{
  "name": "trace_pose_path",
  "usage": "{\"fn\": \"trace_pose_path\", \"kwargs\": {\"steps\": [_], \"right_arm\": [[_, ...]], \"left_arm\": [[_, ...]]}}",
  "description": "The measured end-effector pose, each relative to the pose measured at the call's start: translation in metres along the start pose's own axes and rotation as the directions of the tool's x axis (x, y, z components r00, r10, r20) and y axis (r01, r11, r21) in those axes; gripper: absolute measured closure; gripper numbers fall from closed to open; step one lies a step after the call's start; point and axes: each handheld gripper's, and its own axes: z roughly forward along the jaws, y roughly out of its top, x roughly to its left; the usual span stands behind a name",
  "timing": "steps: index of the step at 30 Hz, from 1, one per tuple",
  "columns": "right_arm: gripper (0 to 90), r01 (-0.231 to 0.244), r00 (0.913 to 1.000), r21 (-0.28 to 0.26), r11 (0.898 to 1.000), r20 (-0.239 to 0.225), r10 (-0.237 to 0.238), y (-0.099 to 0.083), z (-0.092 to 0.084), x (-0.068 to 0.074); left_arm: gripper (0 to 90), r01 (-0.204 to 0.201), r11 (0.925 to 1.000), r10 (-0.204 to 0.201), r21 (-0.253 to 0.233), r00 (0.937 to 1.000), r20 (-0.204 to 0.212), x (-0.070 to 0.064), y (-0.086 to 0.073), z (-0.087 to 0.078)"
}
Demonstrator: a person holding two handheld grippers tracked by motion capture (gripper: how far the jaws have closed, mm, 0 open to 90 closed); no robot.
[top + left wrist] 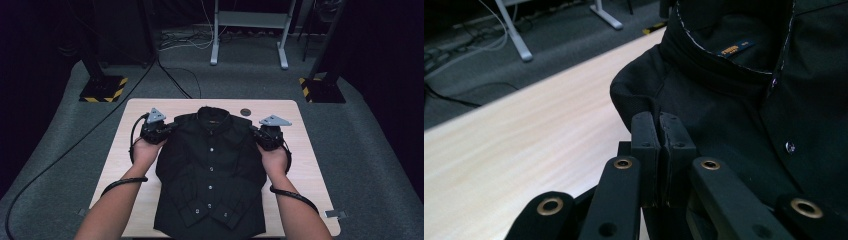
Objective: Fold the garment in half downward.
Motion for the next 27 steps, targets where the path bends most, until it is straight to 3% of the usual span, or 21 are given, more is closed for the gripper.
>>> {"fn": "trace_pose_path", "kwargs": {"steps": [3, 6, 7, 10, 16, 27], "right_arm": [[90.0, 0.013, 0.9998, -0.062, 0.998, 0.017, -0.012, 0.012, -0.01, 0.001], [90.0, 0.018, 0.9998, -0.09, 0.996, 0.015, -0.017, 0.012, -0.017, 0.002], [90.0, 0.04, 0.9992, -0.097, 0.995, 0.01, -0.039, 0.008, -0.022, 0.004], [90.0, 0.052, 0.9986, -0.101, 0.994, 0.003, -0.052, 0.003, -0.027, 0.005], [90.0, 0.056, 0.9983, -0.122, 0.991, -0.012, -0.058, -0.012, -0.039, 0.009], [90.0, 0.053, 0.9982, -0.137, 0.989, -0.023, -0.056, -0.02, -0.048, 0.014]], "left_arm": [[86.3, -0.008, 0.9991, 0.008, -0.041, 0.9999, -0.008, 0.001, 0.008, -0.009], [86.3, -0.031, 0.9969, 0.031, -0.072, 0.9995, -0.005, -0.001, 0.006, -0.017], [86.4, -0.041, 0.9964, 0.041, -0.074, 0.9991, -0.004, -0.003, 0.004, -0.02], [86.4, -0.061, 0.9942, 0.062, -0.089, 0.9981, 0.006, -0.007, -0.006, -0.026], [86.5, -0.045, 0.9914, 0.049, -0.122, 0.9985, 0.026, -0.01, -0.023, -0.036], [86.5, -0.044, 0.9896, 0.051, -0.137, 0.9976, 0.047, -0.015, -0.03, -0.045]]}}
